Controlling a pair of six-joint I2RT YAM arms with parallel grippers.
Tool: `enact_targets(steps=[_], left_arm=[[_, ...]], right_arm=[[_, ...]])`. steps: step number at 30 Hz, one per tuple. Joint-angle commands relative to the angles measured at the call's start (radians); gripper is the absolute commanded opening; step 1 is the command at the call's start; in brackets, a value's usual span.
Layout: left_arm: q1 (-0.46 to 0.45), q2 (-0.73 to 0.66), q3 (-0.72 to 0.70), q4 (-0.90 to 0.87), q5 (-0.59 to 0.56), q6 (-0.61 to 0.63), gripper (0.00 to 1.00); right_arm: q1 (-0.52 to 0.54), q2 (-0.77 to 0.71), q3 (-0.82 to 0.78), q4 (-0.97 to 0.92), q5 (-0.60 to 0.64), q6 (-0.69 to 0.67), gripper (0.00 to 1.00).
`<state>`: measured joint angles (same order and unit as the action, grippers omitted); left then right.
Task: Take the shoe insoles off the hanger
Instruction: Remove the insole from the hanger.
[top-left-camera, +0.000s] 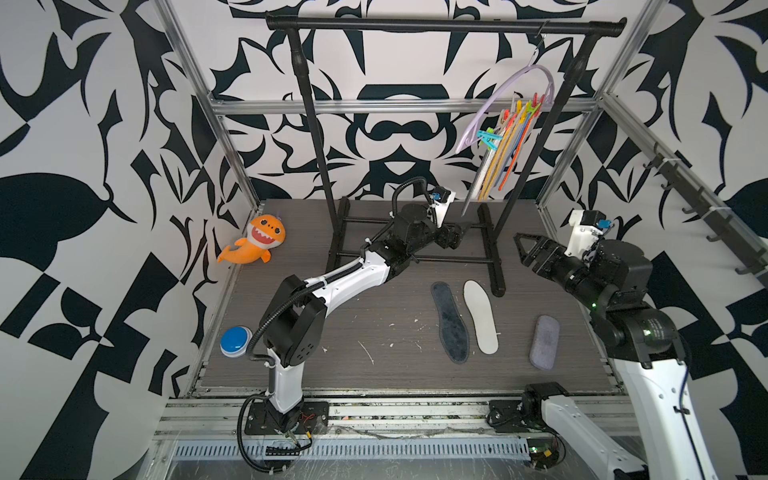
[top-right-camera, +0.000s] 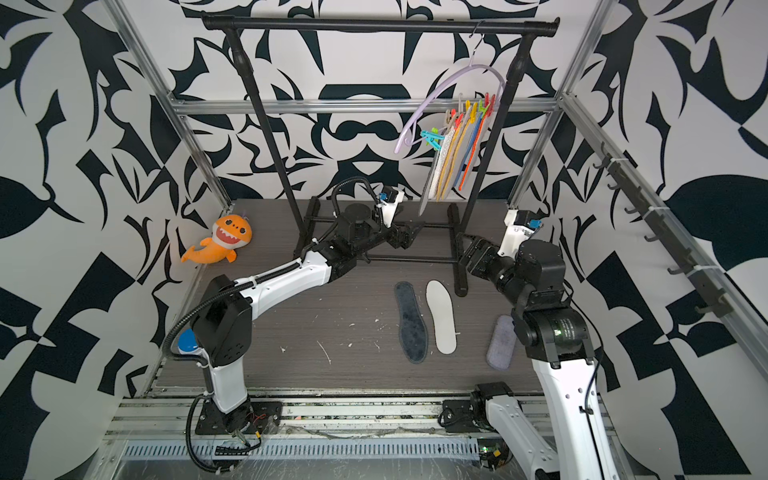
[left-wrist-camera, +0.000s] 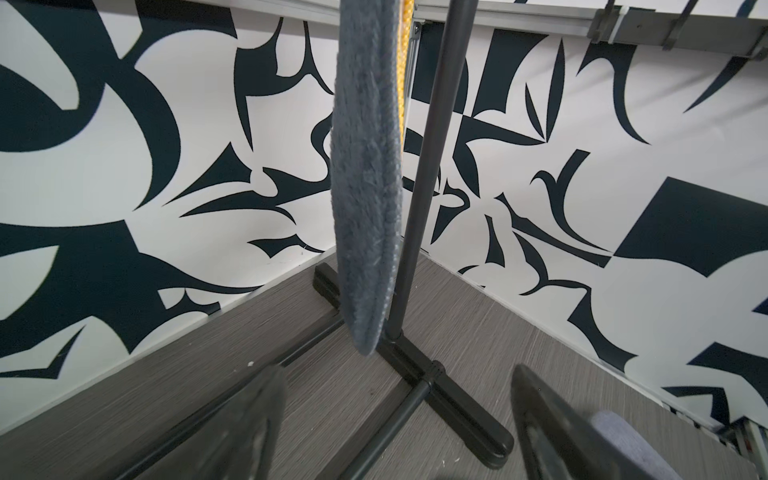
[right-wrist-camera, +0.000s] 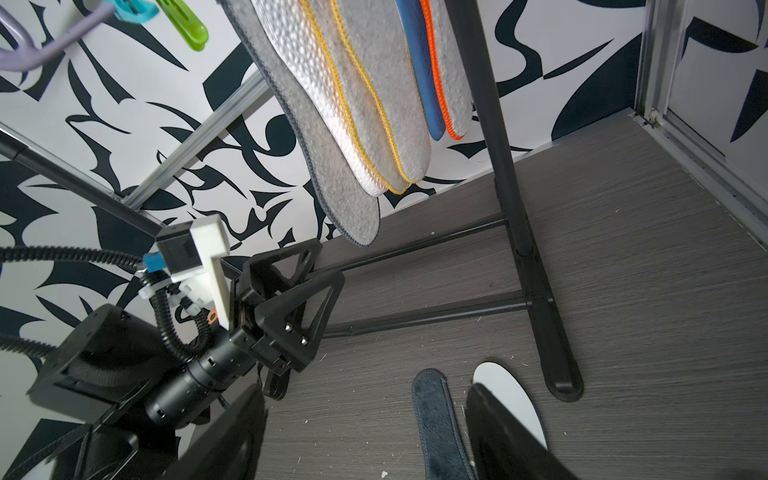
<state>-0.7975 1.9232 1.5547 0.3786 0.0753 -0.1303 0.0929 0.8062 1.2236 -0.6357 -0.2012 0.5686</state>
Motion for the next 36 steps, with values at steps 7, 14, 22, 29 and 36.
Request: enact_targets(steps=[7, 14, 22, 29, 36], left_arm=[[0.009, 0.138, 0.164, 0.009, -0.039, -0.005, 0.76], [0.01, 0.216, 0.261, -0.027, -0.047, 0.002, 0.67], [0.011, 0.266, 0.328, -0.072, -0.043, 0.01, 0.56], [0.011, 0.252, 0.312, -0.076, -0.072, 0.021, 0.37], [0.012, 0.207, 0.275, -0.048, -0.114, 0.037, 0.18]], right_arm=[[-0.003, -0.017, -0.014, -0.001, -0.033, 0.0, 0.7], [-0.003, -0.027, -0.021, 0.006, -0.043, 0.005, 0.7], [-0.004, -0.028, -0.018, 0.008, -0.046, 0.012, 0.68], [-0.002, -0.027, -0.022, 0.017, -0.058, 0.025, 0.65], [-0.004, -0.015, -0.015, 0.039, -0.081, 0.055, 0.6]])
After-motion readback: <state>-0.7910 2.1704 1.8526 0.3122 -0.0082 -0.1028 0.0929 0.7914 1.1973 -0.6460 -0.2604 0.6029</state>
